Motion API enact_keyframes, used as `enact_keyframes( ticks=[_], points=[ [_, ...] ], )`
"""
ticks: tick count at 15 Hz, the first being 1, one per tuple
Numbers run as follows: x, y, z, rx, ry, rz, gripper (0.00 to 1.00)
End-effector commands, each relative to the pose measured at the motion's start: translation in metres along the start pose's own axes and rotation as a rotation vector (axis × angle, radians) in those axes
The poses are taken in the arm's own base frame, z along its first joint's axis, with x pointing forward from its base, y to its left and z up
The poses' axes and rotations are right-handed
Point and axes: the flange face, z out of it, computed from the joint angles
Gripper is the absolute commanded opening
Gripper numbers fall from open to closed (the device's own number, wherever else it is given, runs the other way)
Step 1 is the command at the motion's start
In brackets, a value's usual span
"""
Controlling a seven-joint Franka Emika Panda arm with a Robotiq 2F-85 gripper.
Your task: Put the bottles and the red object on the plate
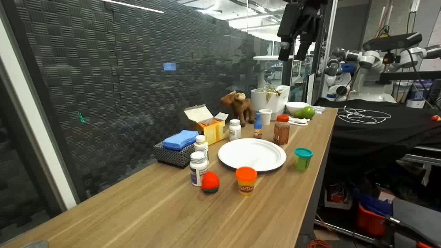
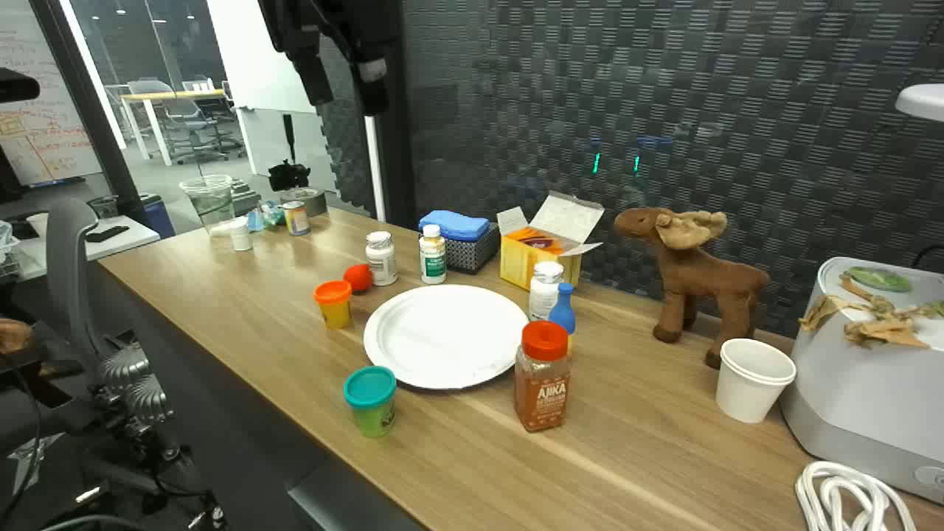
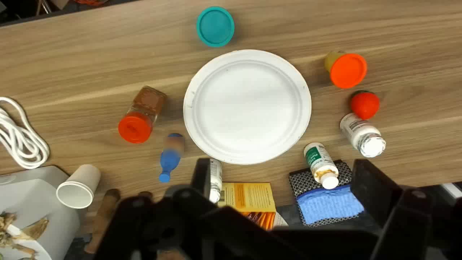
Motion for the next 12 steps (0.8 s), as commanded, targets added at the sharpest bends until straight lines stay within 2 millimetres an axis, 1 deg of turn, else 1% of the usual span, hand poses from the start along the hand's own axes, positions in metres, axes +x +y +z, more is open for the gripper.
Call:
enact_keyframes(
  ticks=[1,4,12],
  points=[
    [0.0014,0.0002,-0.0032,0.0,0.005,0.0,1.0],
    [0.0026,0.0003,-0.0097,0.0,0.019,0.0,1.0],
    [0.0026,0.0003,-0.0098,0.0,0.019,0.0,1.0]
  ],
)
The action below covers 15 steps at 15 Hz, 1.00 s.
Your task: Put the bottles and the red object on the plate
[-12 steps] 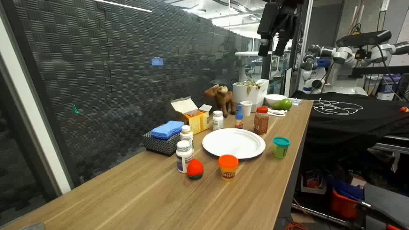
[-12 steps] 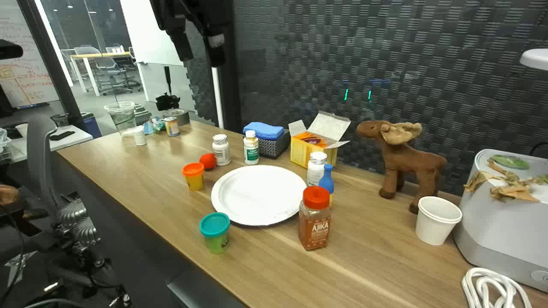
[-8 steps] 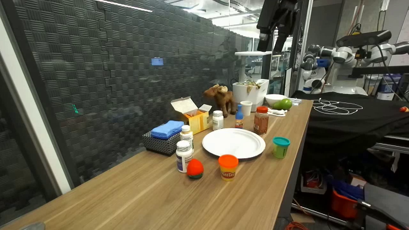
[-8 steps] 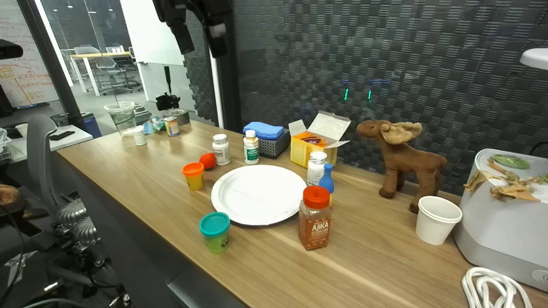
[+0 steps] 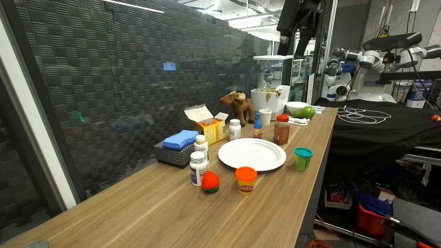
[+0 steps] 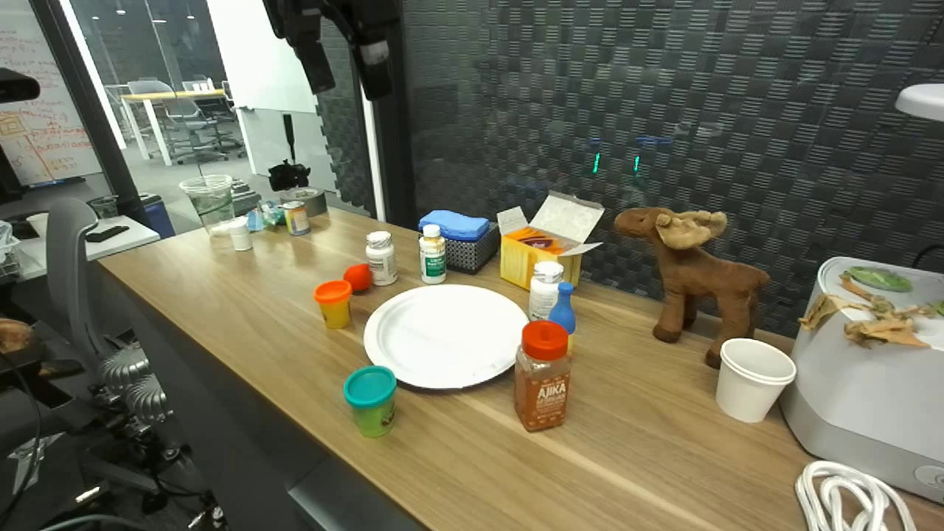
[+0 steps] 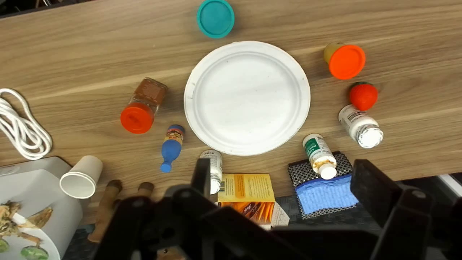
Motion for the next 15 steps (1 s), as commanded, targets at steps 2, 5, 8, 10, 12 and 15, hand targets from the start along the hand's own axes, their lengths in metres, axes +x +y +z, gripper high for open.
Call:
enact_keyframes(
  ticks=[2,5,8,10,12,15],
  points=[
    [0.0,0.0,0.0,0.0,-0.001,0.0,1.0],
    [0.0,0.0,0.0,0.0,-0.001,0.0,1.0],
    [0.009,0.004,0.004,-0.017,0.017,0.004,1.0],
    [0.026,0.013,0.015,-0.028,0.059,0.038,1.0],
    [0.044,0.024,0.033,-0.046,0.105,0.054,1.0],
    [0.068,0.04,0.073,-0.074,0.121,0.059,1.0]
  ],
)
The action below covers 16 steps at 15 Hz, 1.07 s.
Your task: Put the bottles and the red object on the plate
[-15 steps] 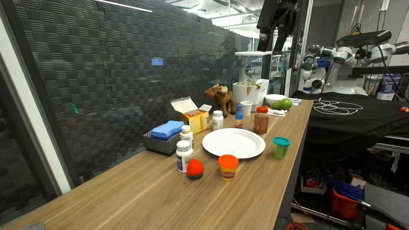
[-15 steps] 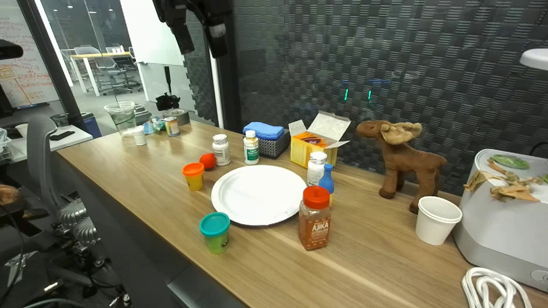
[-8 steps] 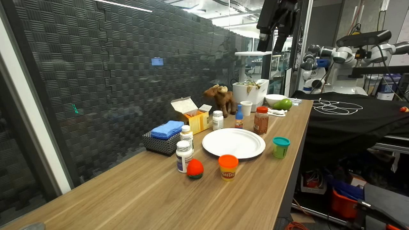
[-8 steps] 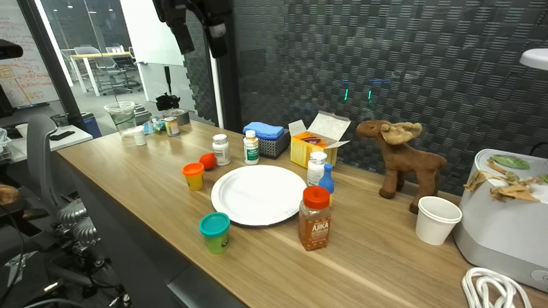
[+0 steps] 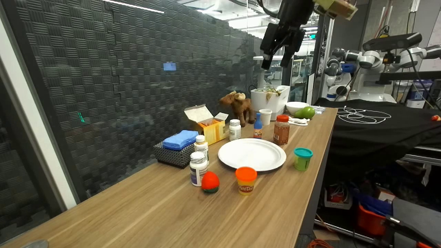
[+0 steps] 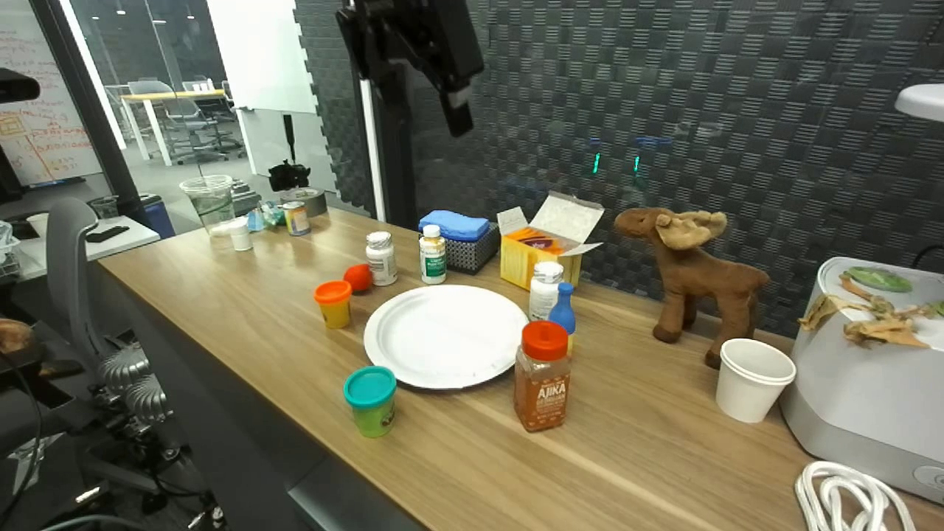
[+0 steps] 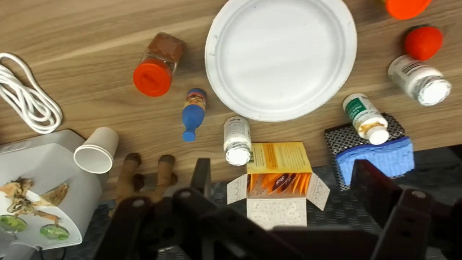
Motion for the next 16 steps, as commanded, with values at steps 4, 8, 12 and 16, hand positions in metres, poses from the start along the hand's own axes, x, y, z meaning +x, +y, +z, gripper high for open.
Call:
enact_keyframes(
  ticks=[4,8,12,16],
  points=[
    [0.05,0.016,0.082,-0.019,-0.032,-0.041,1.0],
    [0.074,0.013,0.114,0.021,-0.07,-0.133,1.0],
    [0.089,0.014,0.147,0.058,-0.099,-0.174,1.0],
    [0.095,0.014,0.183,0.073,-0.134,-0.209,1.0]
  ],
)
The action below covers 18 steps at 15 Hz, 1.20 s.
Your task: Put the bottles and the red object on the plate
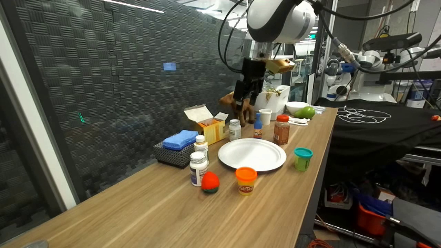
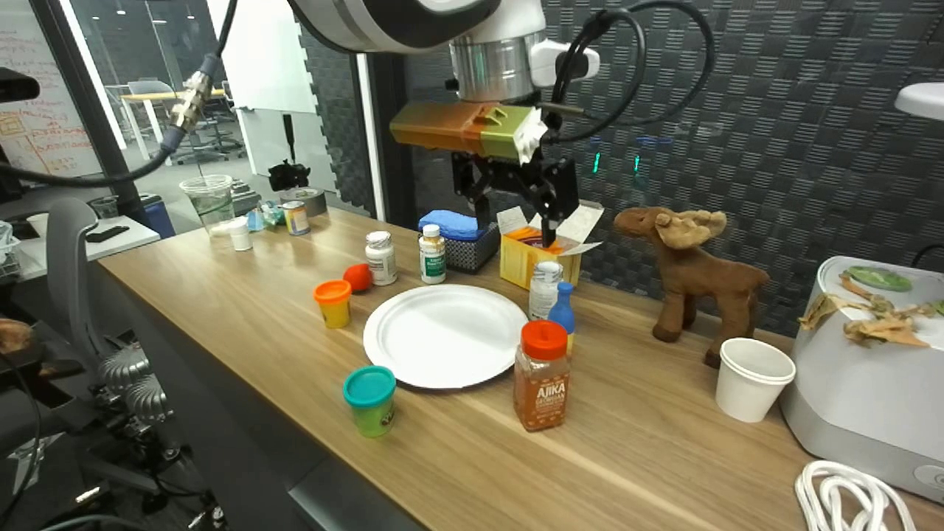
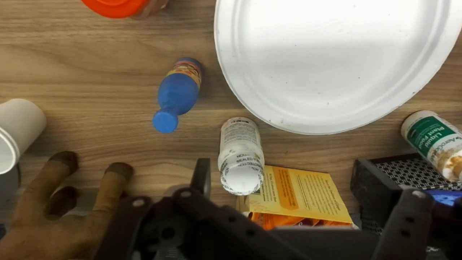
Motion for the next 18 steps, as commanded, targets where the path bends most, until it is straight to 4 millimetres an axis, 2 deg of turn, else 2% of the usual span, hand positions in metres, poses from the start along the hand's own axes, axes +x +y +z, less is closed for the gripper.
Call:
enact_keyframes(
  ticks=[1,6,11,12,13,15,18],
  points=[
    [0.019,0.006,0.022,0.028,-0.02,-0.029,1.0],
    [0.032,0.015,0.049,0.024,-0.042,-0.04,1.0],
    [0.045,0.023,0.064,0.026,-0.057,-0.043,1.0],
    [0.046,0.024,0.065,0.028,-0.063,-0.046,0.96],
    [0.047,0.025,0.066,0.028,-0.07,-0.048,0.74],
    [0.048,0.025,0.068,0.03,-0.086,-0.05,0.7],
    [0.048,0.025,0.066,0.029,-0.095,-0.054,0.46]
  ],
)
